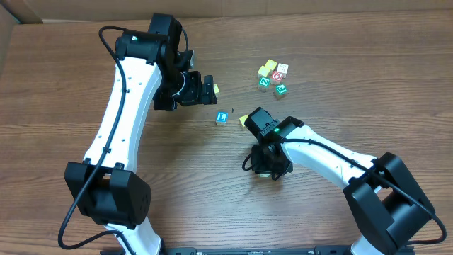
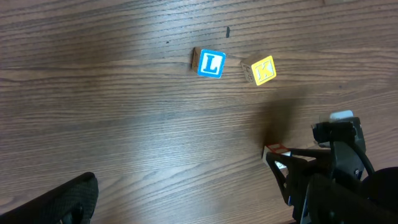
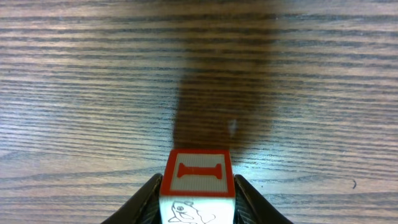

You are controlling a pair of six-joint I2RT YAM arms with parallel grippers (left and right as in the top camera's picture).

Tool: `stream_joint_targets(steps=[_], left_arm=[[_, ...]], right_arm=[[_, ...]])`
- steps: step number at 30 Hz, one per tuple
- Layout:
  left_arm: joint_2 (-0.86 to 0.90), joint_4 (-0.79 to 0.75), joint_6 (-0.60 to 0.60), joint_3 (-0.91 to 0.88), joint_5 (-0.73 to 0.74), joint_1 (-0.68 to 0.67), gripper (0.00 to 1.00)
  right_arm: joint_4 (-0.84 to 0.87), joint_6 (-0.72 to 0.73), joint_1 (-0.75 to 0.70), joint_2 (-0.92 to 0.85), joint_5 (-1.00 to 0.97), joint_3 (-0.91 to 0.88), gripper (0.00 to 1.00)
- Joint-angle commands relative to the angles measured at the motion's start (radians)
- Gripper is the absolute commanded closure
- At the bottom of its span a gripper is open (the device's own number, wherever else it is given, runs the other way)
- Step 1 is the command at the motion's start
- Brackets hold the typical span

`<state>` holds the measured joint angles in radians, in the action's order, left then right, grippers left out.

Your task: Flip 3 blocks

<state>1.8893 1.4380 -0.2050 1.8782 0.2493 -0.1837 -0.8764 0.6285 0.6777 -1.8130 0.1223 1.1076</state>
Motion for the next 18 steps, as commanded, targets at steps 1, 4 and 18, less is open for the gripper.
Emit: stream_joint_targets(steps=[1, 4, 18], left_arm=[[0.008, -0.004, 0.006, 0.001, -0.006, -0.002, 0.00], [0.008, -0.004, 0.006, 0.001, -0.006, -0.002, 0.00], [0.008, -0.004, 0.006, 0.001, -0.006, -0.002, 0.00]], right_arm=[[0.004, 0.008, 0.006, 0.002, -0.016, -0.003, 0.64], [0.006, 0.009, 0.006, 0.002, -0.016, -0.003, 0.64], [0.005, -0.010, -0.010, 0.002, -0.016, 0.023, 0.29]])
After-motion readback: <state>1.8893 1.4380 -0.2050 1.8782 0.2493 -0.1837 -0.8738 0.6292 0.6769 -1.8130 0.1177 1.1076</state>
